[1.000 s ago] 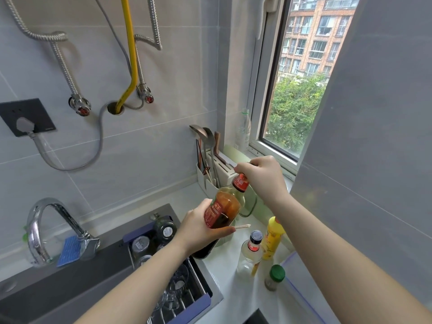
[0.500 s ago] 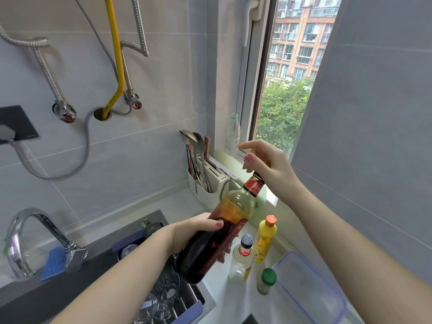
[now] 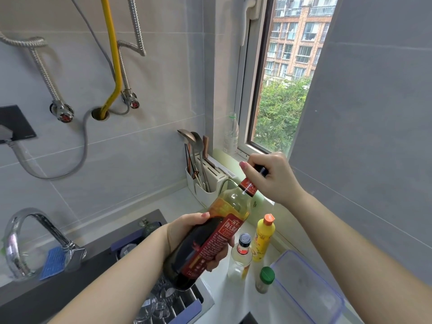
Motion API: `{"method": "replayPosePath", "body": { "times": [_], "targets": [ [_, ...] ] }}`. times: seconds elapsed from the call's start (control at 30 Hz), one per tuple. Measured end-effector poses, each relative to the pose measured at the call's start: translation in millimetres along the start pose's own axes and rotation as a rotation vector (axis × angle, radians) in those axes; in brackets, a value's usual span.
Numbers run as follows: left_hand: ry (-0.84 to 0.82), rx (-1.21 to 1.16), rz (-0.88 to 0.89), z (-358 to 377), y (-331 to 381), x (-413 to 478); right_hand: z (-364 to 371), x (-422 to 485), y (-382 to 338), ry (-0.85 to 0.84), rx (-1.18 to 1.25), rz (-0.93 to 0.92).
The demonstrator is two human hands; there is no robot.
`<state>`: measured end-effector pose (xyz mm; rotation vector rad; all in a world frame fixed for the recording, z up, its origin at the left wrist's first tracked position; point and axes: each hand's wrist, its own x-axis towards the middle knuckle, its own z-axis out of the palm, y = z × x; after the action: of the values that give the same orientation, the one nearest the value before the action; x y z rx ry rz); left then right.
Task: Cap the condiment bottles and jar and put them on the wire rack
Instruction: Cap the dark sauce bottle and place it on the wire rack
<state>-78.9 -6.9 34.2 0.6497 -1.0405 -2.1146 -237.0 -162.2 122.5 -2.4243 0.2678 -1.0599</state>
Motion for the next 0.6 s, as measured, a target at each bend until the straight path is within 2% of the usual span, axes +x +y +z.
{"method": "replayPosePath", "body": {
  "times": [0.07, 0.13, 0.3, 0.4, 0.47, 0.6],
  "targets": [
    [0.063, 0.018, 0.0, 0.4, 0.3, -2.4, 1.0, 1.2, 1.7, -0.007, -0.024, 0.023],
    [0.236, 0.097, 0.023, 1.5, 0.7, -1.2, 0.6, 2.7, 5.5, -0.037, -0.065, 0.066],
    [0.725, 0.565, 0.068, 18.3, 2.9, 12.4, -3.6, 4.6, 18.2, -0.184, -0.324, 0.155],
    [1.033, 1.009, 0.083, 23.5, -0.6, 19.0, -4.3, 4.9, 21.2, -0.257, -0.473, 0.256],
    [1.187, 1.244, 0.064, 23.2, -4.7, 20.8, -2.2, 4.5, 23.4, -0.286, -0.54, 0.379],
    [1.322, 1.487, 0.003, 21.9, -12.3, 25.5, 4.3, 3.3, 29.8, -0.38, -0.516, 0.767]
  ]
}}
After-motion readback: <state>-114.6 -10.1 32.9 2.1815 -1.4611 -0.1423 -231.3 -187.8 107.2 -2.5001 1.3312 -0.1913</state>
